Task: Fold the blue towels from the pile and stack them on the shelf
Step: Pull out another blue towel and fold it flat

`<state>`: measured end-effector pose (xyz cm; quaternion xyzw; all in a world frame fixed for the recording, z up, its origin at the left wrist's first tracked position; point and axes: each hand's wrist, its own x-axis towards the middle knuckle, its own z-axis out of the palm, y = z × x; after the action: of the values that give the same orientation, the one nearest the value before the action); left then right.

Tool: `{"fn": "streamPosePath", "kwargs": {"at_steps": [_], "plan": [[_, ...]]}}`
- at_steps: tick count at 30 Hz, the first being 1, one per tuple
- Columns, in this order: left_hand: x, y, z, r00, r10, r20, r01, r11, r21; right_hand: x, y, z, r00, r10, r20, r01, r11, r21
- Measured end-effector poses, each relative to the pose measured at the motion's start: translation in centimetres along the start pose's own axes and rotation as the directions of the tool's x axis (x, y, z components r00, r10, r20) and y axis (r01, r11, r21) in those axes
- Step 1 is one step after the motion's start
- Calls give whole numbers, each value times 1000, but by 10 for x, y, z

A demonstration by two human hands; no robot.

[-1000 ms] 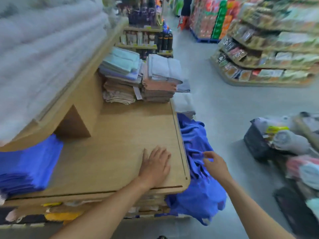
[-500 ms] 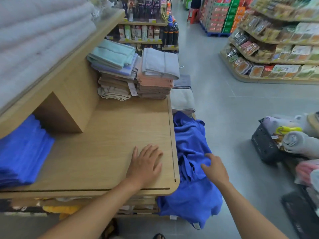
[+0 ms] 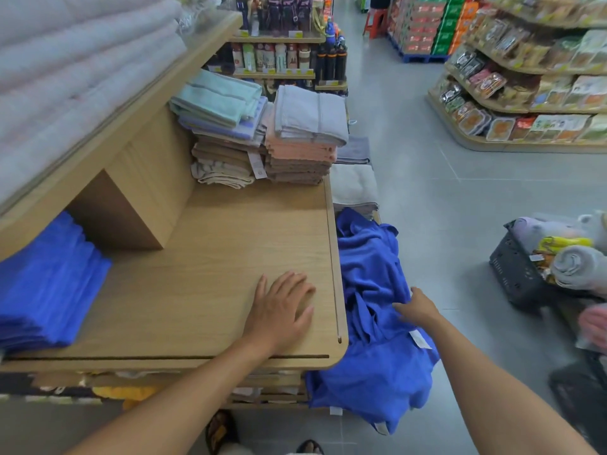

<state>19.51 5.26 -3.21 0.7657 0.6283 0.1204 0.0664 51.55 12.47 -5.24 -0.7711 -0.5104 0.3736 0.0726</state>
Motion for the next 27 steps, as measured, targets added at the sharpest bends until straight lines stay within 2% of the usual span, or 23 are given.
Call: {"fn": "streamPosePath", "kwargs": {"at_steps": [3, 6, 9, 13, 17, 19, 20, 22, 24, 27], "plan": [[0, 0, 0, 1000, 0, -10, 0, 1000, -2, -4, 4, 1, 999, -33, -38, 30, 996, -80], [0, 0, -2, 1000, 10, -15, -10, 1000, -3, -12, -8, -13, 982, -167, -89, 163, 985, -49], [-1, 2, -7, 1000, 12, 13, -11, 1000, -11, -23, -33, -36, 967, -252, -45, 254, 966, 57], [1, 8, -17, 1000, -22, 17, 24, 991, -134, -46, -70, -55, 951, -307, 18, 283, 896, 343], [11, 37, -34, 988, 56, -142, -101, 937, -333, -62, -103, -57, 936, -349, -34, 325, 827, 458], [20, 58, -43, 990, 93, -111, -127, 925, -358, -69, -120, -57, 926, -372, -58, 350, 792, 500], [26, 68, -48, 995, 78, -59, -95, 914, -395, -73, -128, -57, 919, -386, -74, 365, 767, 528], [39, 82, -57, 1000, -6, 17, 14, 826, -563, -81, -145, -61, 905, -411, -112, 394, 707, 587], [55, 87, -64, 990, -134, 41, 121, 678, -725, -88, -159, -68, 882, -449, -143, 439, 671, 597], [82, 79, -73, 965, -259, 44, 181, 533, -826, -95, -165, -75, 854, -499, -147, 474, 630, 615]]}}
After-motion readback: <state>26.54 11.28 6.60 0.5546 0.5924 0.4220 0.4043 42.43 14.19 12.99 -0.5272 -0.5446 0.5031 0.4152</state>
